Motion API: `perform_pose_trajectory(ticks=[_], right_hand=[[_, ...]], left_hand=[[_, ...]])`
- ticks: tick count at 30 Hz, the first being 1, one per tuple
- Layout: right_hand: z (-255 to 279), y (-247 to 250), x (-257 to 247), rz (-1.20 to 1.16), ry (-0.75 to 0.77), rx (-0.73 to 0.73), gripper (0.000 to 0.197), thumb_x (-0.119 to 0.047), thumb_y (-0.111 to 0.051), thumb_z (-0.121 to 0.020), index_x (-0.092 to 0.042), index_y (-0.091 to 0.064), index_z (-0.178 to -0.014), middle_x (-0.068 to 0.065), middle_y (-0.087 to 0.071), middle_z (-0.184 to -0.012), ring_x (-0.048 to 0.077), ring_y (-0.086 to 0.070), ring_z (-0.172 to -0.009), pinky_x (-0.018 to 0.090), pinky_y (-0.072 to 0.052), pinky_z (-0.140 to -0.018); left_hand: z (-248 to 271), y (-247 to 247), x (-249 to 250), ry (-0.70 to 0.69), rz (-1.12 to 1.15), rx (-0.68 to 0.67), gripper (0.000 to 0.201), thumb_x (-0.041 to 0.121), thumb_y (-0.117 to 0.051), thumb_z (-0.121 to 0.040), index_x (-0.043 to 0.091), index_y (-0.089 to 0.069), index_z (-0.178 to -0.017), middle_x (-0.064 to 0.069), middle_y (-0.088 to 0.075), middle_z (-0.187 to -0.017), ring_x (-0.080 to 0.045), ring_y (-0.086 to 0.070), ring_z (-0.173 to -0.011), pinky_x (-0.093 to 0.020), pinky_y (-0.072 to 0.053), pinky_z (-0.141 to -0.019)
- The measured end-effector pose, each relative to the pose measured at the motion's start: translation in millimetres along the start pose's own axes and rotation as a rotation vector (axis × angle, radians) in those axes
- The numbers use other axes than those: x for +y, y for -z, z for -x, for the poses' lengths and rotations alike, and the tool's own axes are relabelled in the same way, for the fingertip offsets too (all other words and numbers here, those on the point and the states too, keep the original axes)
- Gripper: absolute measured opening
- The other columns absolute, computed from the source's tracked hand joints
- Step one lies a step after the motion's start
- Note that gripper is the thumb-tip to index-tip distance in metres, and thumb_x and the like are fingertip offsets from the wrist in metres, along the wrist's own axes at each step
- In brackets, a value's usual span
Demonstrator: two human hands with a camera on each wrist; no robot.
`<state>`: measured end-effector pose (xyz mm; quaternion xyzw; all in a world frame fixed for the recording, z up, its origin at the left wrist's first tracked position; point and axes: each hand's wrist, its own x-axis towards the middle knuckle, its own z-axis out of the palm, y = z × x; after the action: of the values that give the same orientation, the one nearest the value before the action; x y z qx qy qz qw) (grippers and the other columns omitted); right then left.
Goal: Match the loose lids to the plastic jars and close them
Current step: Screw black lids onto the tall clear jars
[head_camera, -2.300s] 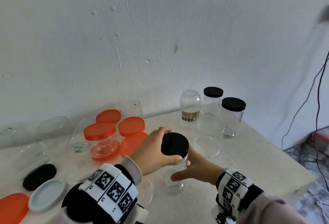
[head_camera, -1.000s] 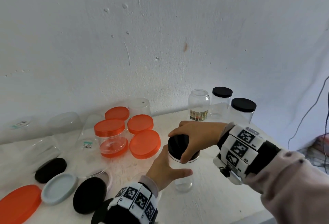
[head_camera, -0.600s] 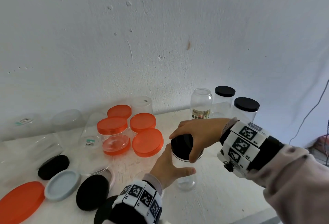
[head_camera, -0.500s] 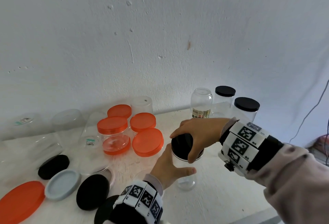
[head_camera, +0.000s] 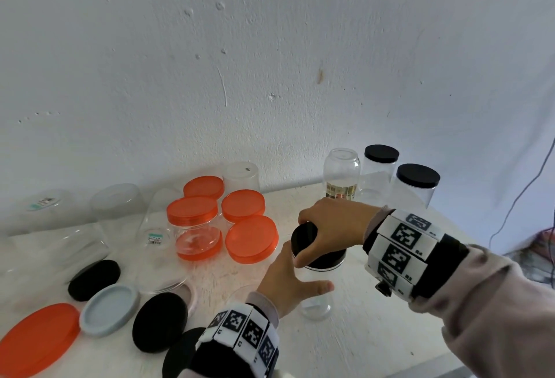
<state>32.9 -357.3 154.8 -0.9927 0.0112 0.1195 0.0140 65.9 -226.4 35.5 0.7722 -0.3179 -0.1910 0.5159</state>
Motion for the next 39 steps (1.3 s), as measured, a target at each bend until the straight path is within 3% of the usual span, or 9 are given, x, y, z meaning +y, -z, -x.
perform_pose_trajectory(ticks=[3, 7, 10, 14, 20, 24, 31, 35, 39], right_hand=[[2, 9, -1, -0.004, 0.031, -0.140, 0.084, -0.061, -0.074, -0.067, -0.034, -0.039, -0.139, -0.011, -0.043, -0.116, 0.015, -0.047, -0.113, 0.036, -0.048, -0.093], [3, 11, 2, -0.008, 0.070, -0.084, 0.084, -0.059, -0.076, -0.065, -0.035, -0.042, -0.139, -0.014, -0.041, -0.112, 0.013, -0.045, -0.115, 0.034, -0.047, -0.094], [2, 5, 3, -0.014, 0.059, -0.025, 0.081, -0.067, -0.072, -0.064, -0.031, -0.048, -0.133, -0.010, -0.052, -0.116, 0.015, -0.052, -0.109, 0.032, -0.050, -0.089], [1, -4, 2, -0.006, 0.029, 0.049, 0.074, -0.074, -0.065, -0.065, -0.025, -0.056, -0.119, -0.006, -0.056, -0.100, 0.016, -0.057, -0.093, 0.025, -0.050, -0.072], [1, 6, 2, -0.037, 0.033, -0.120, 0.084, -0.063, -0.073, -0.066, -0.038, -0.039, -0.139, -0.010, -0.042, -0.114, 0.014, -0.045, -0.108, 0.033, -0.048, -0.089], [1, 7, 7, -0.040, 0.091, -0.074, 0.084, -0.059, -0.076, -0.064, -0.040, -0.041, -0.138, -0.015, -0.036, -0.105, 0.008, -0.037, -0.101, 0.027, -0.043, -0.086], [0, -8, 6, -0.015, 0.047, 0.059, 0.074, -0.076, -0.063, -0.064, -0.031, -0.052, -0.123, -0.009, -0.048, -0.096, 0.014, -0.053, -0.091, 0.024, -0.047, -0.071], [1, -7, 5, -0.020, 0.018, 0.043, 0.077, -0.079, -0.059, -0.065, -0.031, -0.051, -0.124, -0.006, -0.051, -0.102, 0.017, -0.054, -0.094, 0.031, -0.051, -0.080], [2, 3, 10, -0.038, 0.032, -0.102, 0.088, -0.068, -0.069, -0.065, -0.036, -0.036, -0.141, -0.012, -0.040, -0.114, 0.010, -0.041, -0.103, 0.031, -0.045, -0.091]], left_hand=[[0, 0, 1, 0.018, -0.034, -0.003, 0.096, 0.043, -0.082, -0.066, 0.026, -0.025, -0.142, 0.011, -0.046, -0.135, -0.007, -0.043, -0.122, -0.019, -0.035, -0.099], [0, -1, 1, 0.021, -0.025, 0.012, 0.095, 0.043, -0.082, -0.066, 0.027, -0.026, -0.141, 0.011, -0.047, -0.133, -0.006, -0.044, -0.120, -0.018, -0.034, -0.096], [1, -2, 0, 0.021, -0.009, 0.020, 0.093, 0.042, -0.083, -0.065, 0.029, -0.029, -0.140, 0.012, -0.049, -0.130, -0.005, -0.046, -0.118, -0.016, -0.036, -0.093], [2, -1, 1, -0.004, -0.010, 0.012, 0.091, 0.039, -0.083, -0.067, 0.029, -0.030, -0.140, 0.013, -0.050, -0.131, -0.006, -0.047, -0.120, -0.016, -0.036, -0.093], [1, 1, 3, 0.021, -0.050, -0.010, 0.093, 0.040, -0.082, -0.068, 0.027, -0.025, -0.141, 0.010, -0.048, -0.133, -0.008, -0.045, -0.120, -0.021, -0.036, -0.098], [1, 0, 3, 0.027, -0.053, 0.006, 0.094, 0.043, -0.082, -0.066, 0.027, -0.027, -0.141, 0.010, -0.048, -0.133, -0.009, -0.045, -0.121, -0.023, -0.037, -0.101], [3, -2, 3, 0.017, -0.002, 0.026, 0.089, 0.038, -0.084, -0.066, 0.027, -0.033, -0.138, 0.011, -0.053, -0.128, -0.008, -0.049, -0.118, -0.020, -0.040, -0.095], [2, 0, 3, 0.007, -0.001, 0.004, 0.090, 0.035, -0.083, -0.068, 0.028, -0.030, -0.140, 0.011, -0.051, -0.131, -0.008, -0.047, -0.120, -0.020, -0.037, -0.096], [2, 0, 4, 0.021, -0.024, -0.001, 0.093, 0.039, -0.083, -0.067, 0.026, -0.029, -0.141, 0.009, -0.049, -0.133, -0.009, -0.046, -0.120, -0.022, -0.038, -0.099]])
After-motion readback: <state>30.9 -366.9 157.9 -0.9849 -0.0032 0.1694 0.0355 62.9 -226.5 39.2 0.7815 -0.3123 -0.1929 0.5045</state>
